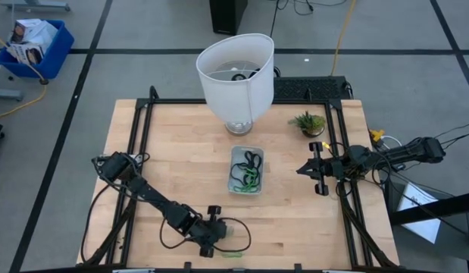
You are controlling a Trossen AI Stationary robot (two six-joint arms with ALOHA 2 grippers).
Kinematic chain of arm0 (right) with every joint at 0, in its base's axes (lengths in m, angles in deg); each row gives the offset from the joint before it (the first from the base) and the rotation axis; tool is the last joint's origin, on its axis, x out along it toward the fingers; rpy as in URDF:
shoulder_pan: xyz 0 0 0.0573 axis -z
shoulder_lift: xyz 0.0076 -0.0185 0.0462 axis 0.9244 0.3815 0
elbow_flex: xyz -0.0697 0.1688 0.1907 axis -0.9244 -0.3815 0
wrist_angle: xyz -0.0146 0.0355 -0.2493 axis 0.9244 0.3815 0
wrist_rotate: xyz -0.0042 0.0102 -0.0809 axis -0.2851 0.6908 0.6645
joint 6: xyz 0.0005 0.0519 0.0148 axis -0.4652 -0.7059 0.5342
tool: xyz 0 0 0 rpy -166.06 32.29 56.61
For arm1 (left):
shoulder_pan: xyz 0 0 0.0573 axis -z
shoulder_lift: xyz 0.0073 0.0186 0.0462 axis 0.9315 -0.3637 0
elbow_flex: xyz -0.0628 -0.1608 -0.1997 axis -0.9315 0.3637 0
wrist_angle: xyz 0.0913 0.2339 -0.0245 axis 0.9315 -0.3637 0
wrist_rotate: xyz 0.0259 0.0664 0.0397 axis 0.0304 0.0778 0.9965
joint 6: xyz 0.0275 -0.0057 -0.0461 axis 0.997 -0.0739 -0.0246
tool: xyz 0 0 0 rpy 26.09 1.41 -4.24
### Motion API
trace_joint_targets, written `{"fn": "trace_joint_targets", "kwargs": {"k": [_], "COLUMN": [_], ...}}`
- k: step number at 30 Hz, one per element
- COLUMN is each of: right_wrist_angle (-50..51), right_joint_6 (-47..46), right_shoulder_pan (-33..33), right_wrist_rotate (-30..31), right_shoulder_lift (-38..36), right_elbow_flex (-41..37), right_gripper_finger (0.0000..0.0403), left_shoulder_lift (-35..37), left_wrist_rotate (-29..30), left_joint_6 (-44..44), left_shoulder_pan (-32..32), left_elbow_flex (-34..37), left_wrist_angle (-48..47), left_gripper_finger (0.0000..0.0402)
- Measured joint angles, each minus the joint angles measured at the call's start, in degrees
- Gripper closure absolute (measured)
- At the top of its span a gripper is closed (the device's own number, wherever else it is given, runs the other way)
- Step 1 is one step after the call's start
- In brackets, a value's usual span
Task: Pick and place rubber bands into bin
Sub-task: Put the green rubber band into the gray bin
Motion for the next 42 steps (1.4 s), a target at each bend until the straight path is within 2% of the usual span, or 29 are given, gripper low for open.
{"fn": "trace_joint_targets", "kwargs": {"k": [3, 5, 7, 12, 16, 19, 22, 25, 27, 30, 35, 38, 42], "right_wrist_angle": [0.0, 0.0, 0.0, -0.3, -0.4, -0.4, -0.4, -0.4, -0.4, -0.4, -0.6, -0.9, -0.9], "right_joint_6": [0.0, 0.0, -0.1, -0.2, -0.2, -0.2, -0.2, -0.2, -0.1, 0.0, 0.2, 0.6, 1.1], "right_shoulder_pan": [0.0, 0.0, 0.0, 0.0, 0.0, 0.0, 0.0, 0.0, 0.0, 0.0, 0.0, 0.0, 0.0], "right_wrist_rotate": [0.0, 0.0, 0.0, 0.0, 0.1, 0.1, 0.1, 0.2, 0.2, 0.2, 0.2, 0.2, 0.2], "right_shoulder_lift": [0.0, 0.0, 0.1, 0.7, 1.0, 1.0, 1.0, 1.0, 1.0, 1.0, 1.0, 1.0, 1.0], "right_elbow_flex": [0.0, 0.0, 0.0, 0.0, 0.0, 0.0, 0.0, 0.0, 0.0, 0.0, 0.0, 0.0, 0.0], "right_gripper_finger": [0.0403, 0.0403, 0.0403, 0.0403, 0.0403, 0.0403, 0.0403, 0.0403, 0.0403, 0.0403, 0.0403, 0.0403, 0.0403], "left_shoulder_lift": [2.7, 5.7, 9.0, 18.5, 24.9, 28.3, 33.2, 38.7, 42.7, 48.0, 52.5, 53.5, 53.5], "left_wrist_rotate": [1.8, 4.6, 8.3, 20.4, 27.4, 30.1, 31.0, 31.5, 31.4, 29.3, 27.4, 27.6, 27.1], "left_joint_6": [3.3, 5.8, 7.8, 9.4, 9.7, 9.6, 9.1, 6.5, 5.8, 7.9, 15.5, 16.8, 16.5], "left_shoulder_pan": [0.1, 0.2, 0.2, 0.6, 0.5, 0.3, 0.1, 0.0, 0.0, -0.1, -0.3, -1.5, -4.5], "left_elbow_flex": [0.2, 0.6, 0.6, 0.3, 0.2, 1.4, 6.6, 15.4, 22.6, 33.5, 48.5, 54.0, 56.8], "left_wrist_angle": [0.2, -3.5, -3.5, -14.1, -21.0, -24.5, -23.3, -17.0, -9.4, 8.6, 38.2, 45.8, 49.5], "left_gripper_finger": [0.0396, 0.0397, 0.0397, 0.0398, 0.0399, 0.0399, 0.04, 0.04, 0.04, 0.0401, 0.0401, 0.0401, 0.0401]}}
